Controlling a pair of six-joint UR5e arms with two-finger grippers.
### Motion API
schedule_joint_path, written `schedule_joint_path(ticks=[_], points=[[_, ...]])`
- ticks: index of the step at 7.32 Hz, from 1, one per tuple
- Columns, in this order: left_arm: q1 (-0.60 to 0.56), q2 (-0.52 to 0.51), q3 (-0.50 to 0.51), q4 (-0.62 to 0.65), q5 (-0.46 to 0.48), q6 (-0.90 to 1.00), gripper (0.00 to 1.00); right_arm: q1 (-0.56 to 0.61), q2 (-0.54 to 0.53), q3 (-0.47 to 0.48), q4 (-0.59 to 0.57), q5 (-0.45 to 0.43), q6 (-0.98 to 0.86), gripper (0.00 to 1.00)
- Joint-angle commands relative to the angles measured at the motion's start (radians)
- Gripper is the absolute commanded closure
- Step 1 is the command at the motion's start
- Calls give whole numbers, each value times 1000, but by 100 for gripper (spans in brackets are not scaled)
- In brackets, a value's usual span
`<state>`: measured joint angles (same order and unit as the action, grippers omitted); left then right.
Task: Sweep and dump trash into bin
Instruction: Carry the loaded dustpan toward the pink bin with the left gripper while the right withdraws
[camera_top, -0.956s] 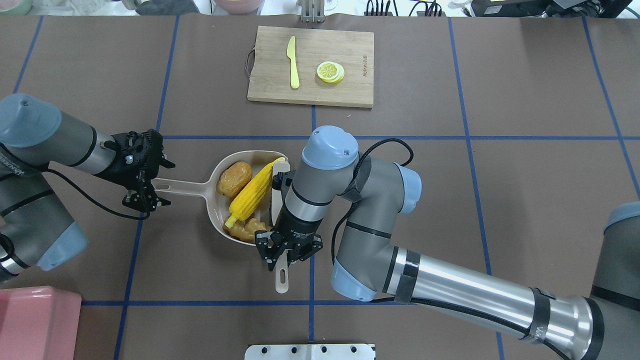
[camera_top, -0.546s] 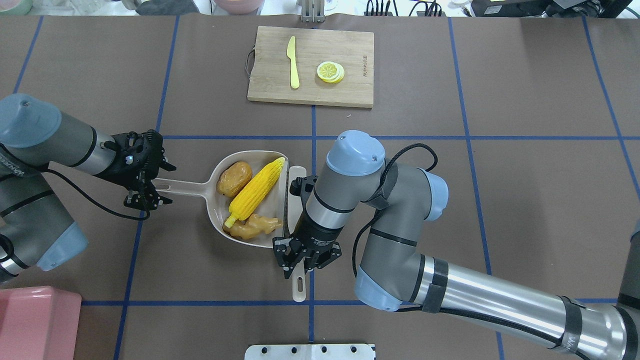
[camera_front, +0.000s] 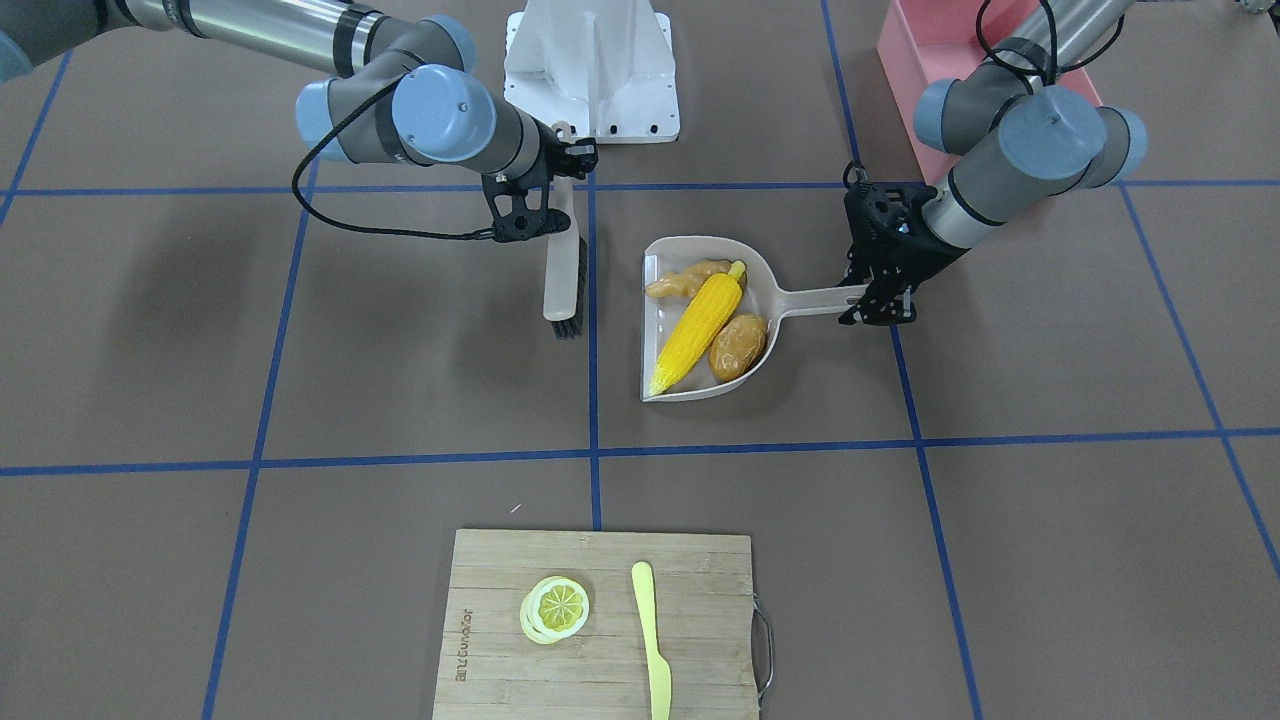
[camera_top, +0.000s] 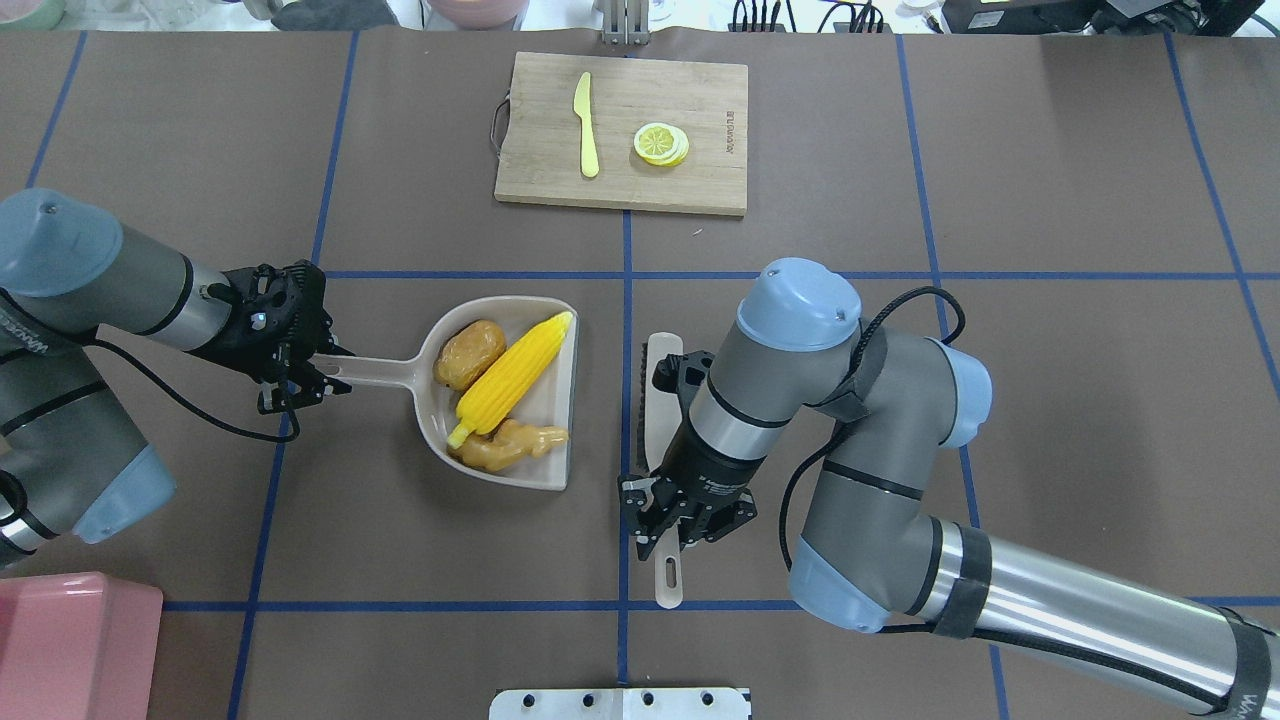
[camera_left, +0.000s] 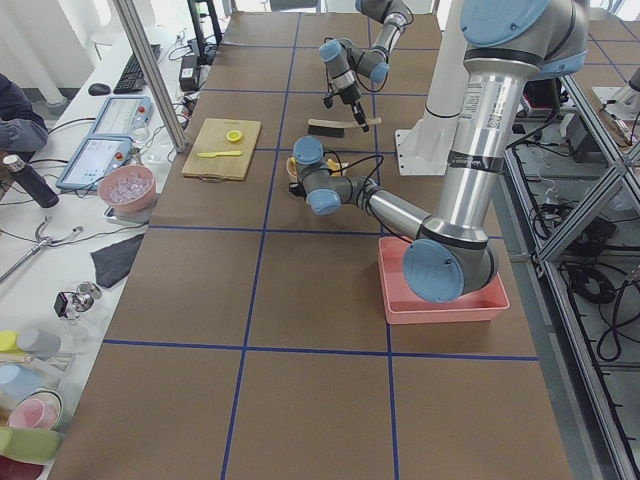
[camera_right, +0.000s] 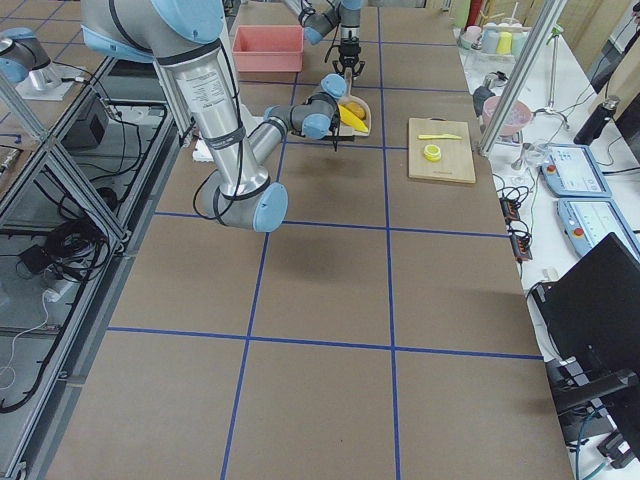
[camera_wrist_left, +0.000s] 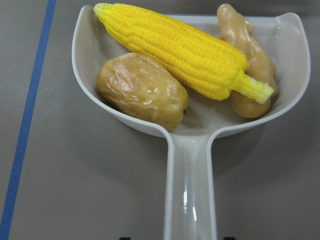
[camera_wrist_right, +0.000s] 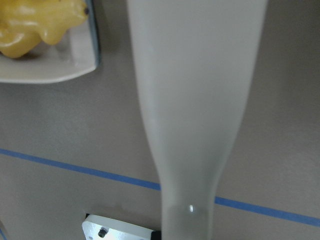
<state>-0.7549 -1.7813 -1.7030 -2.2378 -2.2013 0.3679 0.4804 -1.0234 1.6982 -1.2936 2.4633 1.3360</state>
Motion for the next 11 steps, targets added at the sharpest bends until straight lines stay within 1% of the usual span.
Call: schedule_joint_path(ticks=[1, 2, 4, 6, 7, 8, 9, 10, 11], points=[[0, 0, -3, 0, -14, -1, 83, 58, -122, 148, -97, 17, -9, 100], [-4, 0, -7, 0, -15, -1, 84, 91, -182, 205, -128, 16, -18, 100], [-17, 0, -23, -6, -21, -1, 85, 145, -289, 309, -202, 17, -130, 100], [-43, 14, -46, -29, -23, -1, 88, 144, -322, 320, -257, 2, -193, 100], [-58, 28, -56, -42, -32, -15, 88, 158, -363, 336, -257, -1, -213, 100], [-79, 42, -58, -93, -50, -58, 88, 194, -421, 356, -257, -1, -283, 100], [-90, 71, -60, -173, -54, -122, 88, 237, -517, 400, -269, 6, -378, 100], [-99, 104, -66, -253, -72, -189, 88, 286, -593, 422, -288, 23, -490, 100], [-104, 159, -87, -316, -74, -232, 88, 328, -659, 411, -291, 51, -620, 100]])
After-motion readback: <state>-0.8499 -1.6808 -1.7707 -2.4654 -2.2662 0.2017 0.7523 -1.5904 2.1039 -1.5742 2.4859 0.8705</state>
